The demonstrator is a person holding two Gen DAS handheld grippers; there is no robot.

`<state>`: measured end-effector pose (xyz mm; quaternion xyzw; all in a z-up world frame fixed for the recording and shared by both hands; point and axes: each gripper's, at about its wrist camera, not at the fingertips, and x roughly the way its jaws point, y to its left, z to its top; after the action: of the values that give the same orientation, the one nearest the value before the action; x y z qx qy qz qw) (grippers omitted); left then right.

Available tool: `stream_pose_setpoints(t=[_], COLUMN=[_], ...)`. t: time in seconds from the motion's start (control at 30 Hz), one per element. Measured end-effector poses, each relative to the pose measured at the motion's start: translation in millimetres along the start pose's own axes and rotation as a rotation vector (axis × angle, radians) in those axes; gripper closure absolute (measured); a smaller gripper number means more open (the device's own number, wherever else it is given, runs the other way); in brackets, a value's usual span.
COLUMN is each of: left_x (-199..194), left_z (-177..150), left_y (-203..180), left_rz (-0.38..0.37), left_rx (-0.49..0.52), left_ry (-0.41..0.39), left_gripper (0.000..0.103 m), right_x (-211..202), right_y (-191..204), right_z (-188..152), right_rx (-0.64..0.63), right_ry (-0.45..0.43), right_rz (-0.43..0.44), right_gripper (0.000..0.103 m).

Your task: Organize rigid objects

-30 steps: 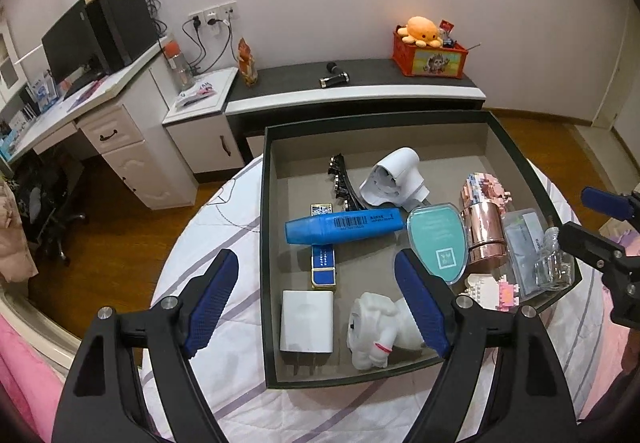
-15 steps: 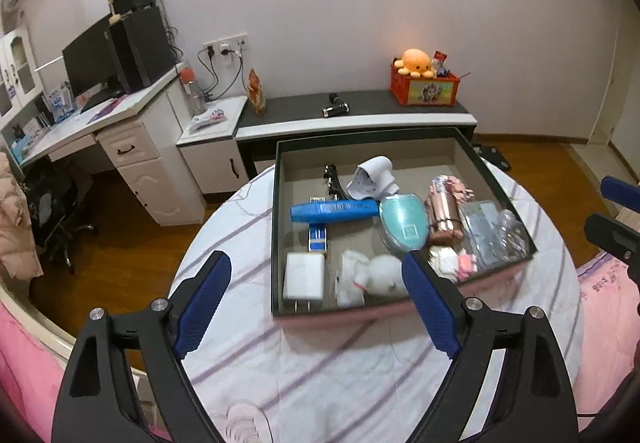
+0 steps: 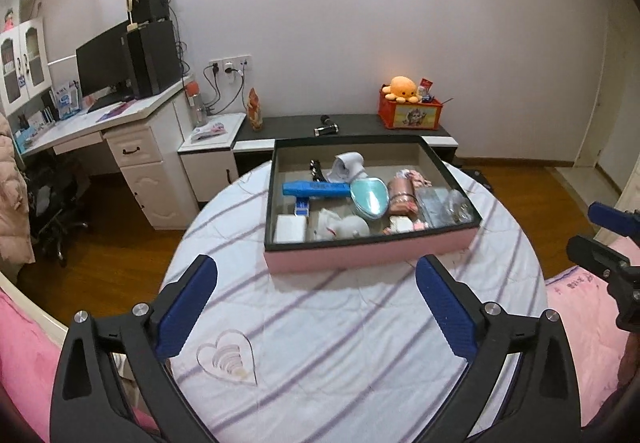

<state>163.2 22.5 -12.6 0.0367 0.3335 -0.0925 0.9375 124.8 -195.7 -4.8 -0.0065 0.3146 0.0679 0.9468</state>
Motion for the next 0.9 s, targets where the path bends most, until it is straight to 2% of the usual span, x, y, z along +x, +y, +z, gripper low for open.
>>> stream_pose_setpoints(t=[0.3, 0.7, 0.77, 0.9], left_x=[-11, -21, -24, -38], left_z=[-22, -23, -22, -20], left_y=[-4, -7, -8, -14], left_rz=[-0.014, 0.003, 0.006, -0.001], left_rx=[-0.016, -0.009, -0.008, 0.019], left_ry=[0.019, -0.001, -0.011, -0.091], left_gripper=[0.002, 0.002, 0.002, 0.002], right_x=[-16, -25, -27, -39], right_y=[5, 8, 9, 11], right_z=[-20, -23, -23, -21], right_rx=[0.018, 0.011, 0.014, 0.002], right_ry=[0.003, -0.017, -0.026, -0.085], right_rz=[-0.003, -0.013, -0.017, -0.061], right_gripper=[0.019, 0.019, 0.019, 0.019])
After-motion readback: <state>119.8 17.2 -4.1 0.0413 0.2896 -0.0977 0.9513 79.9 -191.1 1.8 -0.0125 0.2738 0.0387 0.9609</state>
